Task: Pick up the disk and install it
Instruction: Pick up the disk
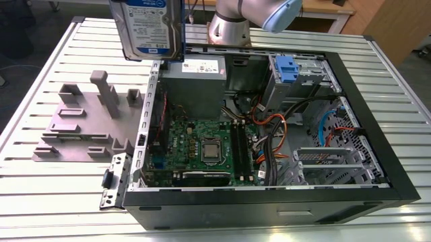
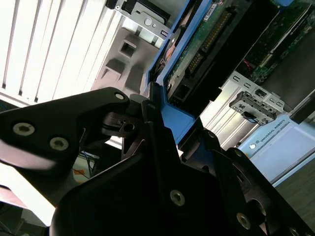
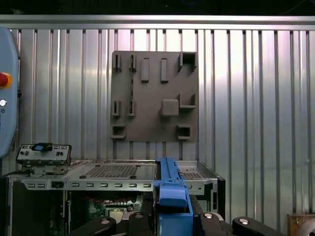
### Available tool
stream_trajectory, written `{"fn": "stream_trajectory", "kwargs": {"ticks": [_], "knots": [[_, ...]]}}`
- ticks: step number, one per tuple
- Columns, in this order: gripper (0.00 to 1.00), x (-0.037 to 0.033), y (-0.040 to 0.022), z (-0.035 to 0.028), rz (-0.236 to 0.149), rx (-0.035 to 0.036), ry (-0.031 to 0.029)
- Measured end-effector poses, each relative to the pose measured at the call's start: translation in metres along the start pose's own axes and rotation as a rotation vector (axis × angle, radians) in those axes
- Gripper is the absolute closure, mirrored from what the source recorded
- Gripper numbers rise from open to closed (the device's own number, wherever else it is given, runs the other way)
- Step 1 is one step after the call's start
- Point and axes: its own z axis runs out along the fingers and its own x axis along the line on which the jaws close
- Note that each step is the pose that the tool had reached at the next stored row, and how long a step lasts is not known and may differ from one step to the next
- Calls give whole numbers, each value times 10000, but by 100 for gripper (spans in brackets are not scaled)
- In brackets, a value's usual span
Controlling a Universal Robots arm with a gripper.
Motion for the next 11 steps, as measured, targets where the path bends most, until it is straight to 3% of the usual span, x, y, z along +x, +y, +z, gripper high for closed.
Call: {"fn": "stream_trajectory", "kwargs": {"ticks": [7, 11], "knots": [[63, 0, -4, 1, 0, 1, -1], [63, -1, -53, -1, -1, 0, 0]]}}
